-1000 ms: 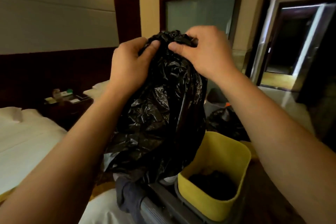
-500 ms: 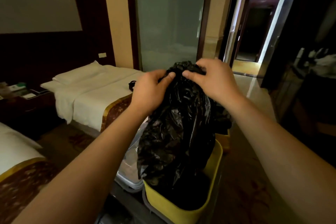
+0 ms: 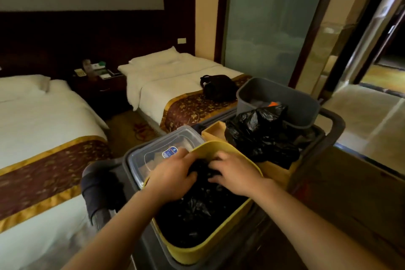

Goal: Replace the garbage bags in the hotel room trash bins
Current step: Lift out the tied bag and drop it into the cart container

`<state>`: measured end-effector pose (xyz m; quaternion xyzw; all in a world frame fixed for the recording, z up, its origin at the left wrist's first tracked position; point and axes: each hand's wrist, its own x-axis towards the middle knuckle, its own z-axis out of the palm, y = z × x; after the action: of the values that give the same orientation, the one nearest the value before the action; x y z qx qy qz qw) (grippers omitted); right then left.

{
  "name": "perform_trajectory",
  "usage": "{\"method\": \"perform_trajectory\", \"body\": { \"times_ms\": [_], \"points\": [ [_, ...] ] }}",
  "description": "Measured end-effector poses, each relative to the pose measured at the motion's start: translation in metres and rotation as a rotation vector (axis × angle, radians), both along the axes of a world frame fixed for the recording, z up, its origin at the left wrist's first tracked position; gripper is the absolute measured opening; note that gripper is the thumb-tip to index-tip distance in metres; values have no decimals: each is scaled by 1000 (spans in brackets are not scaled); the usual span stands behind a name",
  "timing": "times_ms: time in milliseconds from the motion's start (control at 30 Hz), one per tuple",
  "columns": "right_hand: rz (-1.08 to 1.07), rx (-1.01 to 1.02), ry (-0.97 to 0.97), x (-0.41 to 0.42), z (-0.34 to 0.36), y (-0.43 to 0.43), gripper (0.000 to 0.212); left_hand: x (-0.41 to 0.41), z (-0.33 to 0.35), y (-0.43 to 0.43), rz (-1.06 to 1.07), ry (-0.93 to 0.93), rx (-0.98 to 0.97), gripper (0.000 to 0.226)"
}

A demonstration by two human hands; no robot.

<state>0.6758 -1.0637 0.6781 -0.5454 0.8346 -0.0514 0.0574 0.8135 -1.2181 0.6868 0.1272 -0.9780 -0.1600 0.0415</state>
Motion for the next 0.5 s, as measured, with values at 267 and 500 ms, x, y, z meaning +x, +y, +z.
{"method": "perform_trajectory", "body": {
  "times_ms": [267,500],
  "points": [
    [126,606,-99,-1,-14,-17,51,8,-18,24,-140,-467,-130,62],
    [-80,108,-102,4,9,3,62,19,-20,16,-32,-54,-232,70]
  ]
}}
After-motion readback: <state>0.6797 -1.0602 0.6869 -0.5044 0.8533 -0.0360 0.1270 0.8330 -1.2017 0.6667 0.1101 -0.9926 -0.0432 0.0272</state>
